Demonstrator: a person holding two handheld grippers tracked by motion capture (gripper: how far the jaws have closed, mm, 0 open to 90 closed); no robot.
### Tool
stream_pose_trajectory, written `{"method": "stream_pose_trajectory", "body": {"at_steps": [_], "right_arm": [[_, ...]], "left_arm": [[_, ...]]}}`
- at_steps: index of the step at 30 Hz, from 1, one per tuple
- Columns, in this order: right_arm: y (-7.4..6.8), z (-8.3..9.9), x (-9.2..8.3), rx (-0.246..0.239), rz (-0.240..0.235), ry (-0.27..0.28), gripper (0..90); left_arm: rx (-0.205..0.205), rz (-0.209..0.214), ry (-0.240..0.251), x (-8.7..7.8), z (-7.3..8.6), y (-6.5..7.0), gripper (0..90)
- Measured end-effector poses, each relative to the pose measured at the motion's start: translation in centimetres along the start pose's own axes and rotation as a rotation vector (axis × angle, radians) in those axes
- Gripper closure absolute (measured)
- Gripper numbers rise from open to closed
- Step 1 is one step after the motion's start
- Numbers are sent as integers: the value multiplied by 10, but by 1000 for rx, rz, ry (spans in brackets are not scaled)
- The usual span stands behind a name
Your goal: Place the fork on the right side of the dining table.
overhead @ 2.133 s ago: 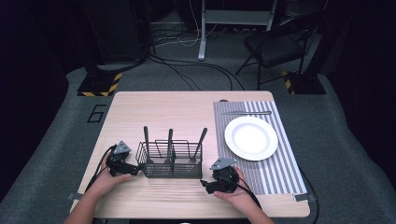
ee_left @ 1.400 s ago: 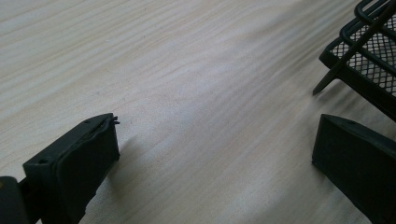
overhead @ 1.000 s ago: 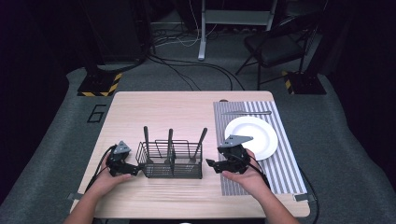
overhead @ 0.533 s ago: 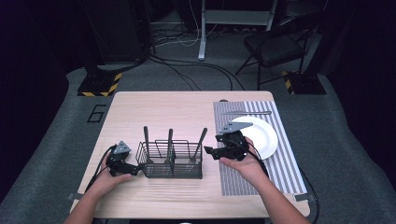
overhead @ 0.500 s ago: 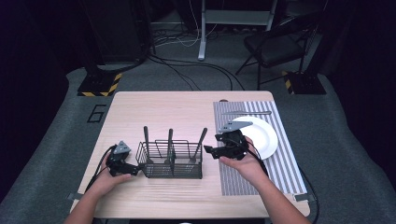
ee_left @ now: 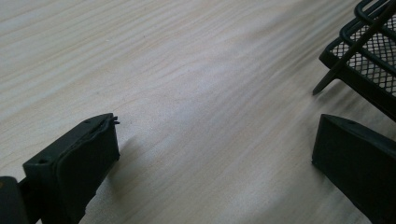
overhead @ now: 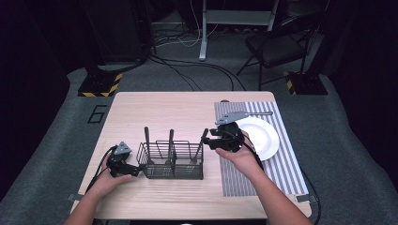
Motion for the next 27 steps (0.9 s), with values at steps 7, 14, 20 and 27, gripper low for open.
{"method": "stream_pose_trajectory", "body": {"at_steps": [7,14,20,27], "right_arm": [[0,-9,0,5,-15,20,632],[-2,-13,-1,12,-24,23,733],[-4,-15,-4,2,-38,26,786],[-14,-18,-9,-36,-80,43,825]], "left_arm": [[0,0,0,0,0,0,2],[-1,0,1,0,0,0,2],[0,0,0,0,0,0,2],[0,0,0,0,0,0,2]]}}
Point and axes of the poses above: each handheld gripper's, and its own axes: x roughly forward along the jaws, z roughly out of its underside, y roughly to its right, the point moved 1 cm from there along x, roughly forward along the jaws, and after that the axes turned 15 degrees about -y, right-handed, at the moved point
